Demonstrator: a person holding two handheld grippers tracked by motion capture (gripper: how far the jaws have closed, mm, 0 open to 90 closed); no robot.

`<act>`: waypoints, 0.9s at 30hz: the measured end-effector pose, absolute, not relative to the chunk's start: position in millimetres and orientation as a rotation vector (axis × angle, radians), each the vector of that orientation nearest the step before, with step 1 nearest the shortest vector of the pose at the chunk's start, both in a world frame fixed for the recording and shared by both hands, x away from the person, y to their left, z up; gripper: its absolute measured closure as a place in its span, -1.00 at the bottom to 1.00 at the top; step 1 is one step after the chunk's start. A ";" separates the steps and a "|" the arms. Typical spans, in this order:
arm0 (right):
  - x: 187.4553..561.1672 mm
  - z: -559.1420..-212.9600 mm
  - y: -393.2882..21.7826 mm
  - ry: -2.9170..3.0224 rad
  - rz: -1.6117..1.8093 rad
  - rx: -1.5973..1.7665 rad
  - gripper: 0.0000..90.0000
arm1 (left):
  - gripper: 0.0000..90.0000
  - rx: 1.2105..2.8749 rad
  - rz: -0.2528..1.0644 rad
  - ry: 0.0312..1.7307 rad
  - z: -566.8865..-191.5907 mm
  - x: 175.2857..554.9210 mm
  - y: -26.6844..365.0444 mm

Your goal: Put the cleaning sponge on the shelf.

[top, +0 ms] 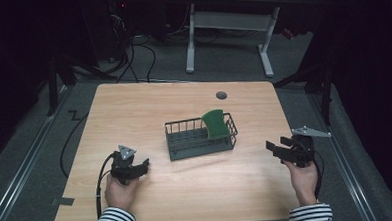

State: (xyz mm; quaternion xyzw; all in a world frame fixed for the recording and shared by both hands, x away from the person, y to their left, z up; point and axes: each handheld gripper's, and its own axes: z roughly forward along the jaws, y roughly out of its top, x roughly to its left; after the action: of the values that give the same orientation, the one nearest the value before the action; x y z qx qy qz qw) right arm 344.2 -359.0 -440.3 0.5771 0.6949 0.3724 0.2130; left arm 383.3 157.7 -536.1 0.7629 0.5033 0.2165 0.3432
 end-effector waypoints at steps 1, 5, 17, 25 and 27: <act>343.4 -442.2 -359.6 1.930 1.034 1.605 -0.24 | -0.35 1.983 0.563 1.308 -536.1 383.3 157.7; 341.3 -451.5 -360.3 1.928 1.018 1.614 -0.24 | -0.35 1.982 0.563 1.308 -536.2 383.3 157.7; 336.8 -479.4 -362.6 1.930 0.984 1.654 -0.25 | -0.35 1.982 0.563 1.308 -536.2 383.3 157.7; 335.6 -496.2 -360.0 1.941 0.942 1.657 -0.26 | -0.35 1.982 0.564 1.308 -536.2 383.3 157.6; 335.5 -501.2 -360.0 1.943 0.932 1.662 -0.26 | -0.35 1.982 0.563 1.308 -536.2 383.3 157.7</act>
State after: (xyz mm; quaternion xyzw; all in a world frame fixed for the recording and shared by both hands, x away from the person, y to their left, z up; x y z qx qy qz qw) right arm 335.5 -360.0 -501.2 0.5972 0.6984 0.3348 0.2086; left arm 383.3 157.7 -536.2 0.7628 0.5034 0.2167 0.3433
